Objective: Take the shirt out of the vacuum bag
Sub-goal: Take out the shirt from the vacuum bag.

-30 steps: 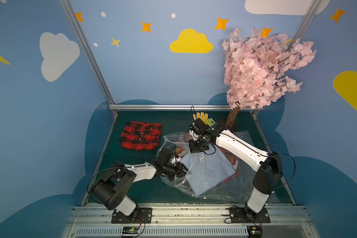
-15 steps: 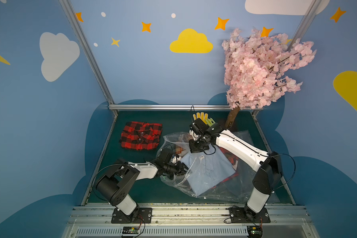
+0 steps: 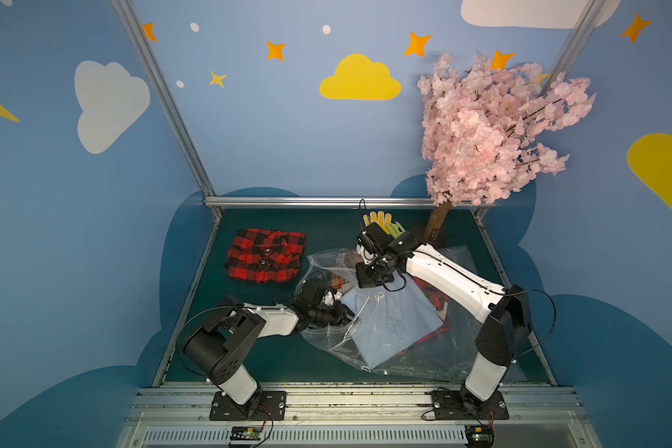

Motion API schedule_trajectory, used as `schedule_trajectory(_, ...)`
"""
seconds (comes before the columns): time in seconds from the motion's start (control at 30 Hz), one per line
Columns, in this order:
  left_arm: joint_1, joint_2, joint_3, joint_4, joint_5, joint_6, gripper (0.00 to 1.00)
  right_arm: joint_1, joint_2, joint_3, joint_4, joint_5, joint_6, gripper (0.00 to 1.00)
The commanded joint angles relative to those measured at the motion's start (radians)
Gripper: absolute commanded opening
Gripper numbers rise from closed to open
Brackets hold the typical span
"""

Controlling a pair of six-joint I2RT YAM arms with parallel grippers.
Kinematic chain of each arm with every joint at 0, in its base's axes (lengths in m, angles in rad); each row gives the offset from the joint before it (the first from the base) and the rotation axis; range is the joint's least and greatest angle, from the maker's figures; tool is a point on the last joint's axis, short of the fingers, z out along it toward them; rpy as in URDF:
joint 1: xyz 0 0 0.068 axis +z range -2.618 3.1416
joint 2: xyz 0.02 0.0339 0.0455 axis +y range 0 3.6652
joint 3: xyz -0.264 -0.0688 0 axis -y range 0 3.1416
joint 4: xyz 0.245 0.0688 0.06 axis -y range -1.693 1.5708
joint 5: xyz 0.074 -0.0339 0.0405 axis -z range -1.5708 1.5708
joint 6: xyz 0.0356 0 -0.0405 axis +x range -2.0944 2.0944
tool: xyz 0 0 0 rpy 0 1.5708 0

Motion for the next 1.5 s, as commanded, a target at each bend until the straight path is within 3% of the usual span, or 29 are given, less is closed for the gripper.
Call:
schedule_trajectory(0.0, -0.006, -0.038, 0.025, 0.028, 0.006, 0.006, 0.35, 0.005, 0.014, -0.002, -0.006, 0.010, 0.008, 0.00)
schedule_trajectory(0.23, -0.006, -0.060, 0.029, -0.040, 0.026, 0.055, 0.09, 0.003, 0.011, -0.004, -0.006, 0.015, 0.006, 0.00)
schedule_trajectory(0.33, -0.005, -0.119, 0.061, -0.193, 0.001, 0.138, 0.03, 0.002, 0.005, -0.009, -0.008, 0.026, 0.006, 0.00)
schedule_trajectory(0.47, 0.001, -0.195, 0.110, -0.415, -0.039, 0.248, 0.03, -0.002, 0.004, -0.019, -0.010, 0.043, 0.011, 0.00)
schedule_trajectory(0.9, 0.040, -0.337, 0.186, -0.666, -0.064, 0.350, 0.03, -0.010, 0.033, -0.038, -0.022, 0.071, 0.019, 0.00)
schedule_trajectory(1.17, 0.114, -0.400, 0.198, -0.736, -0.060, 0.385, 0.03, -0.019, 0.032, -0.058, -0.031, 0.096, 0.023, 0.00)
schedule_trajectory(1.33, 0.102, -0.364, 0.197, -0.671, 0.003, 0.359, 0.03, -0.019, 0.036, -0.069, -0.018, 0.085, 0.024, 0.00)
schedule_trajectory(1.47, 0.107, -0.340, 0.203, -0.669, -0.010, 0.373, 0.03, -0.019, 0.041, -0.072, -0.017, 0.080, 0.023, 0.00)
